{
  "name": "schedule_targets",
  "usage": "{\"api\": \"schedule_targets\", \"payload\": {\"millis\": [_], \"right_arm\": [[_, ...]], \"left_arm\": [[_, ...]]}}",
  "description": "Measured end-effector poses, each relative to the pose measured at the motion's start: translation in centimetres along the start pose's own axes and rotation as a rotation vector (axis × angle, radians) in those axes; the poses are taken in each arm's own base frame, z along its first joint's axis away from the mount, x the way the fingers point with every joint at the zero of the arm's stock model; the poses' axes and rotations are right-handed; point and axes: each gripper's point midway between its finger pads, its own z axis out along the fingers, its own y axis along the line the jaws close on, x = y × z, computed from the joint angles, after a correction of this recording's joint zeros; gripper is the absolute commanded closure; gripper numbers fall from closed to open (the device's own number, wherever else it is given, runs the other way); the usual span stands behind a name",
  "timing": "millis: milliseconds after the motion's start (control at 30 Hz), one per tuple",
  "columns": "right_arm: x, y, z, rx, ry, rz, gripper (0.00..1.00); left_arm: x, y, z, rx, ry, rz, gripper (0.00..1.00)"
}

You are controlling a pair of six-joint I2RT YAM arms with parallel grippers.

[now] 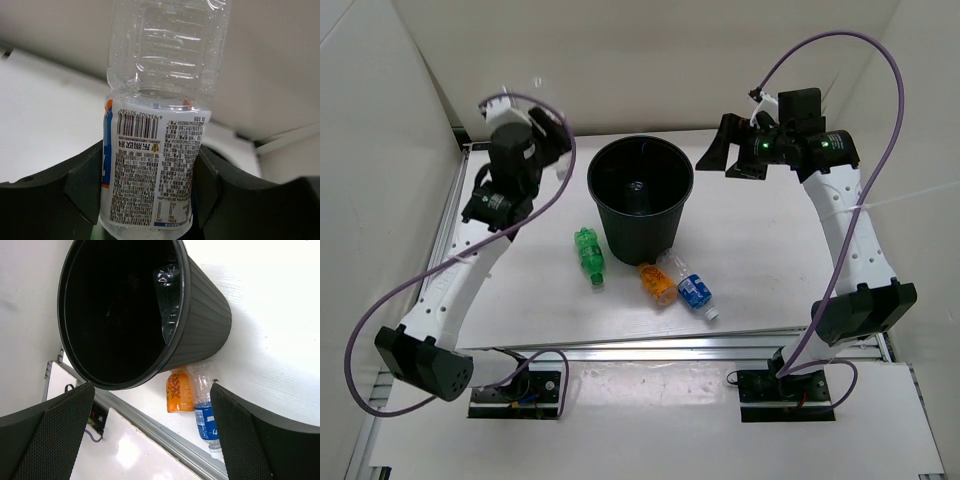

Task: Put the plastic bottles in the bin

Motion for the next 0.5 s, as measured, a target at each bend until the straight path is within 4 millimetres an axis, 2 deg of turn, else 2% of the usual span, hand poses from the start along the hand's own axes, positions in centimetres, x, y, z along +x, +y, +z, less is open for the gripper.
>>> {"api": "schedule_targets", "payload": {"millis": [67,100,167,233,300,367,400,500], "right_arm": [[-0.1,-0.3,-0.1,0.004,-0.005,0.008,0.00],[0.0,-0.6,-0.1,0.007,-0.004,0.014,0.00],[0.1,-1.1,-0.1,0.014,0.000,0.028,0.00],[0.4,-1.5,0.1,0.020,0.008,0.044,0.00],[0.5,-1.7,0.1,0.025,0.011,0.056,0.00],[0.5,-1.8,0.0,0.027,0.010,0.060,0.00],[0.6,-1.9,-0.1,0.029,0.009,0.062,0.00],[1.2,-2.0,-0.5,0.034,0.007,0.067,0.00]], "left_arm": [[-3.6,-3.3,-0.4,0.075,-0.075,-0.020,0.43],[-4.7,-4.7,-0.6,0.105,-0.096,-0.024,0.43],[-5.7,-7.3,-0.6,0.160,-0.111,-0.023,0.43],[-5.1,-9.7,0.4,0.207,-0.091,-0.010,0.43],[-3.4,-11.7,1.4,0.251,-0.050,0.016,0.39],[0.8,-14.3,2.8,0.305,0.035,0.071,0.17],[3.1,-15.2,3.1,0.329,0.079,0.105,0.00],[9.9,-17.1,2.7,0.378,0.211,0.207,0.00]]}}
